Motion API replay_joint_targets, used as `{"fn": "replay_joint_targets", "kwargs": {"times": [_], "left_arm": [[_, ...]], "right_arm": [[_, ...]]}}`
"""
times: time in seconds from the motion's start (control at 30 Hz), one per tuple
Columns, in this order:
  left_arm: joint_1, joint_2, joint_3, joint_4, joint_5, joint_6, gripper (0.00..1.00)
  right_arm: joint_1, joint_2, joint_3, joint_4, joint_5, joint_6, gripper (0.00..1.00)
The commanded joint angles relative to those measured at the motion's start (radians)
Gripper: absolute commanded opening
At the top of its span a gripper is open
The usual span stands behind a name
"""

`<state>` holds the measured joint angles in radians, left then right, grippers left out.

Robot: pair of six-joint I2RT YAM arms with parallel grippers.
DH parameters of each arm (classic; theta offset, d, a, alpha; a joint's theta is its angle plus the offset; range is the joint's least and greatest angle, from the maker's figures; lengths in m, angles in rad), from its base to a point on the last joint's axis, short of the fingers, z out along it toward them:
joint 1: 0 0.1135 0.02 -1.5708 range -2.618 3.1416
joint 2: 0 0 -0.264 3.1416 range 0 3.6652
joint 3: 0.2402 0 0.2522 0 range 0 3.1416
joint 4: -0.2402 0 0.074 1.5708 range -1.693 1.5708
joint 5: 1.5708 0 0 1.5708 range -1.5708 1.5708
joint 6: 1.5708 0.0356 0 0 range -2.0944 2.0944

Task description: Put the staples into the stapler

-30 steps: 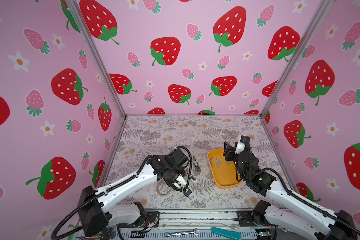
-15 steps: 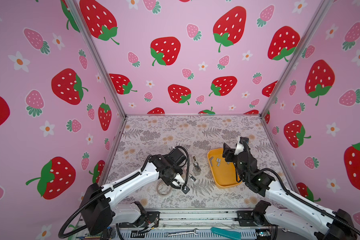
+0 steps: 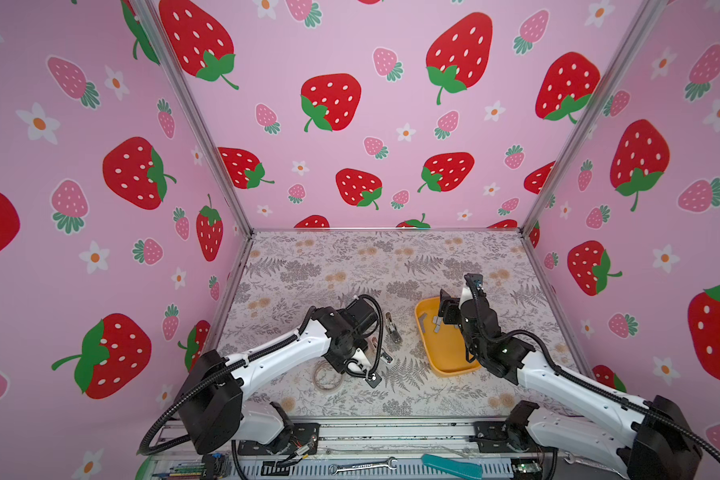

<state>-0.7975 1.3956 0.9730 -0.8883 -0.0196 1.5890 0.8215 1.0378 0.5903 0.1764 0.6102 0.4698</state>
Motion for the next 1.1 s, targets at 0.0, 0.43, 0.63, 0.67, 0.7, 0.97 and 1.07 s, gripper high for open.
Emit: {"fn": "replay_joint_targets", "kwargs": {"times": [0.0,0.43,0.63,0.67,0.7,0.97,1.07], "left_arm": [[-0.003,0.034,0.019,-0.031,0.002,0.018,0.57],[-0.001,0.142,0.05,-0.038,-0.024,0.011,0.47],[-0.003,0.179,0.051,-0.044,-0.053,0.006,0.49],[-0.003,0.181,0.05,-0.042,-0.06,0.006,0.49],[-0.003,0.183,0.049,-0.041,-0.064,0.008,0.5],[-0.005,0.213,0.063,-0.046,-0.058,0.01,0.47],[-0.005,0.218,0.067,-0.055,-0.076,0.009,0.42]], "right_arm": [[-0.004,0.008,0.027,0.005,0.008,0.0,0.75],[-0.004,0.029,0.035,0.0,-0.009,0.008,0.77],[-0.004,0.033,0.043,-0.009,-0.021,0.01,0.77],[-0.004,0.029,0.045,-0.011,-0.023,0.01,0.77],[-0.004,0.024,0.044,-0.012,-0.022,0.009,0.77],[-0.004,0.019,0.041,-0.012,-0.022,0.013,0.79],[-0.004,0.016,0.041,-0.012,-0.029,0.016,0.79]]}}
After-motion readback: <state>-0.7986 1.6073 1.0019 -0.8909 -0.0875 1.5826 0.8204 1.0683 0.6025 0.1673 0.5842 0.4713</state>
